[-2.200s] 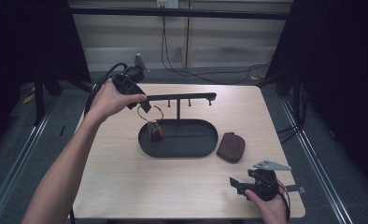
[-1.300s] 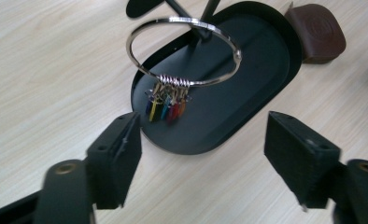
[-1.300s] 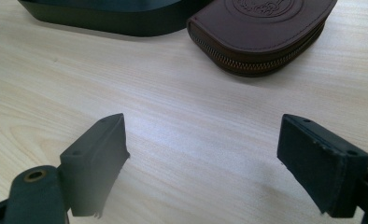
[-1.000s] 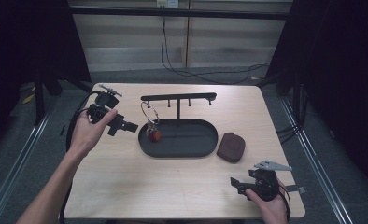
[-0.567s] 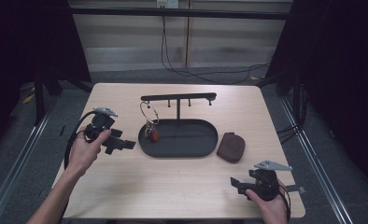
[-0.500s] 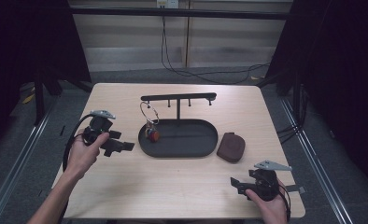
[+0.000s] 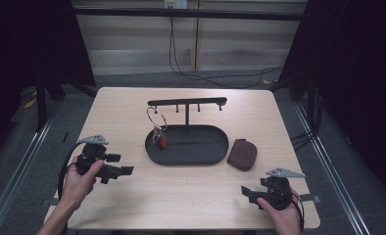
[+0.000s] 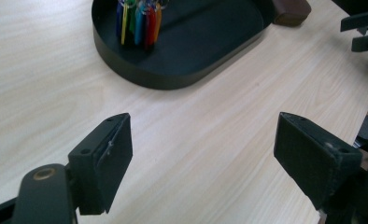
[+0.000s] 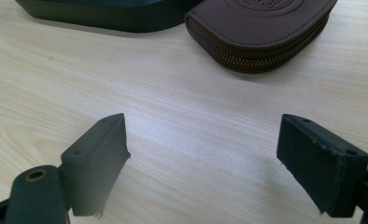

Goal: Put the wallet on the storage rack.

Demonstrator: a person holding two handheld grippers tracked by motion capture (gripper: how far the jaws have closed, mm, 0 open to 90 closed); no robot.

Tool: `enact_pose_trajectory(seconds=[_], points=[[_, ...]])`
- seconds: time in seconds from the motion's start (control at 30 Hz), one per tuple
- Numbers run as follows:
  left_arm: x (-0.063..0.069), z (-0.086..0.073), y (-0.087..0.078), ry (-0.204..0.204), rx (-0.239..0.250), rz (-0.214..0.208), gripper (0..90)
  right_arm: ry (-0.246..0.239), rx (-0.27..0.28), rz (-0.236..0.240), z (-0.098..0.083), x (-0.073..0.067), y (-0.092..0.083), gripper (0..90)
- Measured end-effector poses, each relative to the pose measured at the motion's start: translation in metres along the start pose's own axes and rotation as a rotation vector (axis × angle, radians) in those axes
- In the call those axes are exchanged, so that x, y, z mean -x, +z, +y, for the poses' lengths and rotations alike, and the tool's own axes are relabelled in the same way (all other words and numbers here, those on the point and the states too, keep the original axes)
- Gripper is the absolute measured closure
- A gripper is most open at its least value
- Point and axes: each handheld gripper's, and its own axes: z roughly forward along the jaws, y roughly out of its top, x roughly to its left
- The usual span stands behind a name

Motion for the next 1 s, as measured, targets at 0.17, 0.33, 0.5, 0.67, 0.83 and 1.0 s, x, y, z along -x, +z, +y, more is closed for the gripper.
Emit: enact_pose_trajectory(seconds=[0.17,0.33,0.5,0.67,0.83,1.0], points=[[0.001,-0.016,0.001,-0.031,-0.022,-0.008,19.2,0.003,-0.001,0.003,0.0,0.0,0.0,17.1],[0.008,-0.033,-0.001,-0.031,-0.003,-0.007,21.2,0.02,0.009,0.003,0.001,0.002,-0.002,18.2],[0.013,-0.062,0.006,-0.056,-0.043,-0.001,22.6,0.04,0.027,0.015,0.001,0.0,-0.002,22.3],[0.014,-0.076,-0.001,-0.045,-0.033,-0.005,22.6,0.029,0.022,0.023,0.001,-0.003,0.001,24.4],[0.02,-0.085,-0.001,-0.027,-0.047,-0.01,22.6,0.036,0.053,0.034,0.006,-0.005,-0.004,26.0],[0.024,-0.083,0.006,0.017,-0.043,-0.034,22.6,0.05,0.04,0.041,0.014,-0.002,-0.003,27.0]])
